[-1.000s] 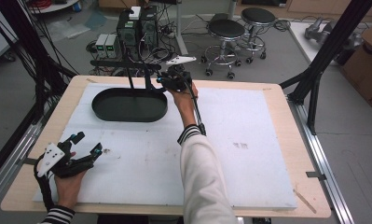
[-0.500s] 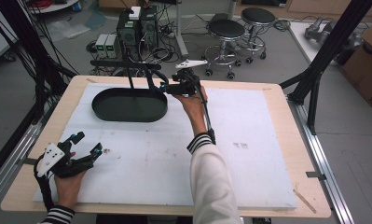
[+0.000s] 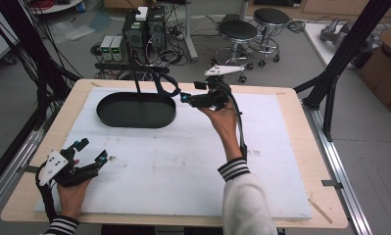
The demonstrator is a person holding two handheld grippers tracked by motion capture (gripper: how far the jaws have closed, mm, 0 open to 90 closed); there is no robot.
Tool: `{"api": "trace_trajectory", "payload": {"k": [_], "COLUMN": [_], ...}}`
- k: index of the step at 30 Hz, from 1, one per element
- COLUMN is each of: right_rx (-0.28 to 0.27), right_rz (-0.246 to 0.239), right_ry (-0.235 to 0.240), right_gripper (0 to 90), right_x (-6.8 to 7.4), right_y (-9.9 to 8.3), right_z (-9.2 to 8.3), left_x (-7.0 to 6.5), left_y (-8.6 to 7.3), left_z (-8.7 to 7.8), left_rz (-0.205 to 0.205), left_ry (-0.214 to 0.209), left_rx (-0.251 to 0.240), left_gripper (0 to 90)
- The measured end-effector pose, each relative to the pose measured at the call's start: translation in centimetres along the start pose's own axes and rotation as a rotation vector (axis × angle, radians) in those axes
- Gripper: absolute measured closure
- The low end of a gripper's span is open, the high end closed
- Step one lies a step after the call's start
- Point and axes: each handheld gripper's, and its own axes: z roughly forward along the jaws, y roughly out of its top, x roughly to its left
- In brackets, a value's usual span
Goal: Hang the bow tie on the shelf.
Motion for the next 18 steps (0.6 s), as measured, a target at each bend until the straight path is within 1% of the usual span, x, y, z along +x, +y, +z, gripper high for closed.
{"api": "trace_trajectory", "payload": {"k": [1, 2, 3, 4, 5, 7, 8, 9, 11, 12, 13, 14, 15, 16, 17, 18], "right_rx": [0.001, 0.001, -0.088, -0.111, -0.111, -0.107, -0.113, -0.124, -0.129, -0.141, -0.141, -0.146, -0.146, -0.144, -0.148, -0.148], "right_rz": [0.010, 0.010, -0.044, -0.065, -0.065, -0.052, -0.050, -0.056, -0.059, -0.060, -0.060, -0.072, -0.072, -0.081, -0.088, -0.088], "right_ry": [0.006, 0.006, -0.043, -0.058, -0.058, -0.068, -0.076, -0.086, -0.102, -0.122, -0.122, -0.150, -0.150, -0.175, -0.188, -0.188], "right_gripper": [21.8, 21.8, 26.7, 26.7, 26.7, 25.4, 25.4, 25.4, 25.1, 24.0, 24.0, 21.9, 21.9, 21.4, 21.1, 21.1], "right_x": [0.4, 0.4, 1.2, 1.4, 1.4, 1.7, 1.8, 1.9, 2.1, 2.4, 2.4, 2.8, 2.8, 3.2, 3.4, 3.4], "right_y": [-0.2, -0.2, -1.1, -1.6, -1.6, -2.4, -2.9, -3.4, -4.3, -5.5, -5.5, -6.7, -6.7, -8.1, -8.8, -8.8], "right_z": [-2.0, -2.0, -4.0, -4.8, -4.8, -6.2, -6.9, -7.5, -8.5, -9.6, -9.6, -10.4, -10.4, -11.1, -11.4, -11.4], "left_x": [0.0, 0.0, 0.0, 0.0, 0.0, 0.0, 0.0, 0.0, 0.0, 0.0, 0.0, 0.0, -0.1, 0.0, 0.0, -0.1], "left_y": [0.0, 0.0, 0.0, 0.0, 0.0, 0.0, 0.0, 0.0, 0.0, 0.0, 0.0, 0.0, 0.0, 0.0, 0.0, 0.0], "left_z": [0.0, 0.0, 0.0, 0.0, 0.0, 0.0, 0.0, 0.0, 0.1, 0.1, 0.1, 0.1, 0.1, 0.1, 0.1, 0.1], "left_rz": [0.000, 0.000, 0.001, 0.002, 0.002, 0.003, 0.003, 0.002, 0.003, 0.003, 0.003, 0.005, 0.005, 0.006, 0.007, 0.006], "left_ry": [0.000, -0.001, -0.001, -0.002, -0.002, -0.002, -0.003, -0.002, -0.003, -0.003, -0.002, -0.003, -0.002, -0.003, -0.004, -0.002], "left_rx": [0.000, 0.000, 0.000, 0.002, 0.002, 0.003, 0.004, 0.004, 0.006, 0.006, 0.007, 0.008, 0.007, 0.010, 0.010, 0.009], "left_gripper": [17.5, 17.5, 17.5, 17.4, 17.4, 17.4, 17.4, 17.4, 17.4, 17.4, 17.4, 17.4, 17.4, 17.3, 17.3, 17.3]}}
